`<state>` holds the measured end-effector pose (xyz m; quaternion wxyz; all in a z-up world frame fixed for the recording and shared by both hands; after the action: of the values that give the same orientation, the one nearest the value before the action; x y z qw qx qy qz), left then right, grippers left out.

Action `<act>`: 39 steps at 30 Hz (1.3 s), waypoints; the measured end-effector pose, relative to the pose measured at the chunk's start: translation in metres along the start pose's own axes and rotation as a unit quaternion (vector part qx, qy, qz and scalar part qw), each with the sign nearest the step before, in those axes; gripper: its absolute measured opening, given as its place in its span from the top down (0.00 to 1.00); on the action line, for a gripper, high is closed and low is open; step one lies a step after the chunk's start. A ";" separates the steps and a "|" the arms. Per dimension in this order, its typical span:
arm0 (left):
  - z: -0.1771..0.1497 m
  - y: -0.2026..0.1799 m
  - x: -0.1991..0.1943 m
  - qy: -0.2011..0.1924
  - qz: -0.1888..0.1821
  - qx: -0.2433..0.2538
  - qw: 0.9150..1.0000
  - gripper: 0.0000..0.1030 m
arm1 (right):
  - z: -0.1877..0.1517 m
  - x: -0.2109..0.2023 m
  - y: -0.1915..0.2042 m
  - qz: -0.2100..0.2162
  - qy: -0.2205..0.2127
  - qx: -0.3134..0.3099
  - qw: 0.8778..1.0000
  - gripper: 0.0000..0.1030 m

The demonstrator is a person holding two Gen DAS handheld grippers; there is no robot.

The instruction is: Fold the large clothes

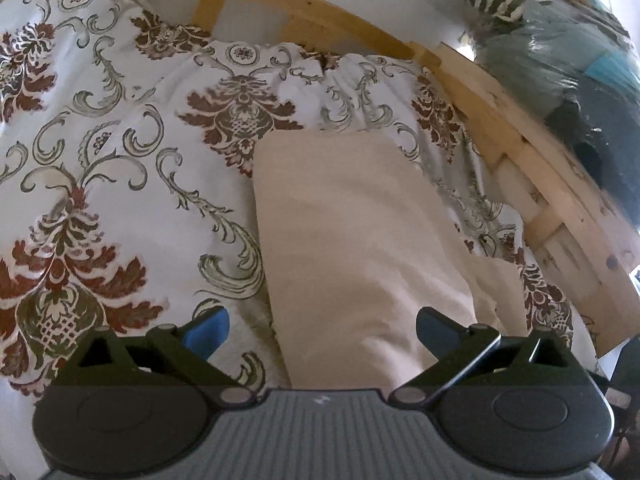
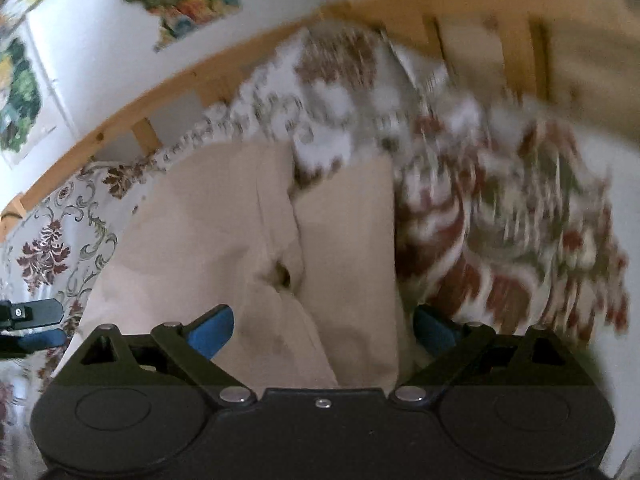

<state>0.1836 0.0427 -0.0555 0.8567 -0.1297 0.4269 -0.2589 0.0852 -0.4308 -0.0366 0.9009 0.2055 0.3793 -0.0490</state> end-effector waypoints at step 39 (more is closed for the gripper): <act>-0.022 0.000 0.006 0.023 0.017 0.014 0.999 0.00 | -0.006 -0.010 0.051 -0.038 -0.088 -0.194 0.976 0.29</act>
<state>0.1692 0.0395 -0.0727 0.8526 -0.1043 0.4450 -0.2534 0.0865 -0.3825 -0.0162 0.9510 0.0073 0.3080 -0.0266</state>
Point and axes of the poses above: each gripper's, at about its wrist camera, not at the fingertips, and x roughly the way its jaws point, y to its left, z to its top, the point moved 1 cm from there along x, roughly the way its jaws point, and after that the axes turned 1 degree about -x, right-handed, at the moved point
